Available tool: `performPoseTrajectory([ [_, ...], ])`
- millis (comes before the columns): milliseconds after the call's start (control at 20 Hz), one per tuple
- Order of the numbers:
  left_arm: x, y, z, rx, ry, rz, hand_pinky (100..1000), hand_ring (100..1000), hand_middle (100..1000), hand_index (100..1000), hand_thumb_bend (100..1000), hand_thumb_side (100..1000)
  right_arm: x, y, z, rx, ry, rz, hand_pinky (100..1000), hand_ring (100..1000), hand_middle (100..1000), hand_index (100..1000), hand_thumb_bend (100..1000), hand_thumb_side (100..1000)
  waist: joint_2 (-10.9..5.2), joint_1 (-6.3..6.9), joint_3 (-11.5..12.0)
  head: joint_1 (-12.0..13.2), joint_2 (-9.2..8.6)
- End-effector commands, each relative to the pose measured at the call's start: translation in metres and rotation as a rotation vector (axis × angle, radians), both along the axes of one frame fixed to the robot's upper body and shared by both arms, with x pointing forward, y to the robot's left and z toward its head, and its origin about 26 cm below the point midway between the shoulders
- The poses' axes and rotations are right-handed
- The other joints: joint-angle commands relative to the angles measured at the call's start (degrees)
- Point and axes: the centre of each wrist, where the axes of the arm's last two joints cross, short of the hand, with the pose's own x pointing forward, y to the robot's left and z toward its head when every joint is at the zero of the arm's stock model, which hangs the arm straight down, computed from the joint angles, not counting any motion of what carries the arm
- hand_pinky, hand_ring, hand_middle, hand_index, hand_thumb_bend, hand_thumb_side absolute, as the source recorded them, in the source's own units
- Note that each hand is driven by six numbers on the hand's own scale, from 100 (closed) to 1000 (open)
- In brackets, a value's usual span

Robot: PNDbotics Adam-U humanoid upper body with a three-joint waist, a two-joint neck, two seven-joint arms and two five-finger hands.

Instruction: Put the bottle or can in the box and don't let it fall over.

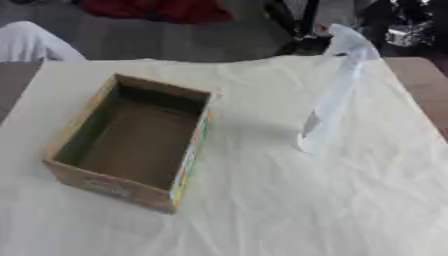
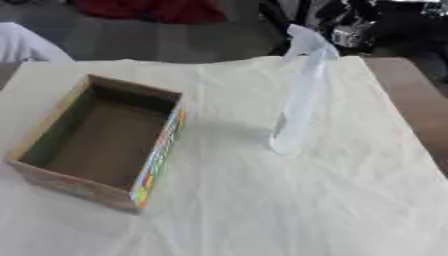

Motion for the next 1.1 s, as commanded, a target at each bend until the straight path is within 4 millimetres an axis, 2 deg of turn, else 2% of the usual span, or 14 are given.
performPoseTrajectory([
  [50, -0.001, 0.0, 0.0112, 0.036, -0.032, -0.011, 844, 595, 678, 726, 100, 763, -0.0029, -0.0015, 0.0107, -0.016, -0.037, -0.026, 799, 814, 812, 892, 100, 646, -0.59, -0.01, 0.0, -0.2, -0.74],
  [1100, -0.0006, -0.0008, 0.0114, 0.036, -0.033, -0.011, 844, 593, 678, 722, 100, 767, 0.0035, 0.0037, 0.0074, -0.037, -0.026, -0.056, 798, 834, 839, 911, 100, 688, 0.18, -0.14, 0.3, -0.6, -1.44],
])
